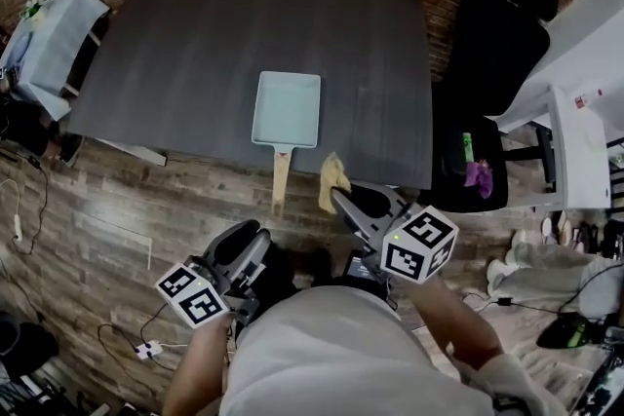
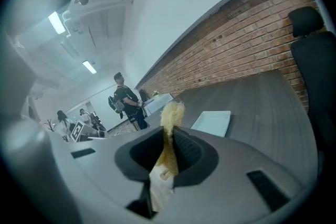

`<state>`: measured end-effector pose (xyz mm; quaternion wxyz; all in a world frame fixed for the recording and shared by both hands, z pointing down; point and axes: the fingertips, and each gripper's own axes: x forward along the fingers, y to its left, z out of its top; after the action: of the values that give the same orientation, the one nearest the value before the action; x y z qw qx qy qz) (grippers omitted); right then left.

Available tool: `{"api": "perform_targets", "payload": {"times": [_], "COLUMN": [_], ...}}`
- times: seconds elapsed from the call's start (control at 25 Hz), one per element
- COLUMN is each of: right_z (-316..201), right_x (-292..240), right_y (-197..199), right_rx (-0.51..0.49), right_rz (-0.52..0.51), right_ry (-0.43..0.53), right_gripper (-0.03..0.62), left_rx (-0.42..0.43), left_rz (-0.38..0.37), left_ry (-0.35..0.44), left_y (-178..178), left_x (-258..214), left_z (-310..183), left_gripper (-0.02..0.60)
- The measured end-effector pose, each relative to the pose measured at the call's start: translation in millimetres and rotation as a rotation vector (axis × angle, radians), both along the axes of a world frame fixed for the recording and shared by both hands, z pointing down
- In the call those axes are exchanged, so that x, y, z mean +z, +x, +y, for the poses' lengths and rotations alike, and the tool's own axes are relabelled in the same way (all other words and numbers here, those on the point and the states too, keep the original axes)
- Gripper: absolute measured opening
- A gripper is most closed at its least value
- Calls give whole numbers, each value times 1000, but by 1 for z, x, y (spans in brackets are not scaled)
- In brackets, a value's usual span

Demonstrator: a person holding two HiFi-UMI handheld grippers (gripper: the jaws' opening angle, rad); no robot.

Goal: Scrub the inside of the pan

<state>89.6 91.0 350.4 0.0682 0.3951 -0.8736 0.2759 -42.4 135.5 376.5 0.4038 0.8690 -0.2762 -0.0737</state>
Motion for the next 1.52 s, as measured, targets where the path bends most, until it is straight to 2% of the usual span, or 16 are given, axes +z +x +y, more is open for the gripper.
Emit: {"api": "perform_targets", "payload": {"times": [0.28,0.52,0.72,1.0,1.2,1.44,1.48,1.52], "right_z": [-37,-71,-104,-168,-208,-255,-261,-266], "right_x": [22,36,53,93,120,152,156,160], "right_y": [-23,-34,-42,-48,-55,-53,-53,-54], "right_rx": [67,76,36,-42,-108,-140,-140,-142], "right_rz": [69,174,244,289,327,377,382,386], "right_ry": [-32,-31,-53,-123,-159,-192,-196,-198], "right_gripper": [53,54,54,54,54,54,54,54], "left_rx": [100,192,216,227,235,260,267,269], "left_rz": [-35,-23,-59,-131,-171,-173,-178,-183], "left_ry": [-57,-119,-185,-260,-316,-398,-408,-419], "left_y": [-17,-3,13,31,46,68,70,71], "left_x": [38,77,108,140,157,167,169,170], "left_z": [-36,-48,-51,-63,-66,-72,-71,-71], "left_gripper": [141,198,234,291,291,286,260,204]}}
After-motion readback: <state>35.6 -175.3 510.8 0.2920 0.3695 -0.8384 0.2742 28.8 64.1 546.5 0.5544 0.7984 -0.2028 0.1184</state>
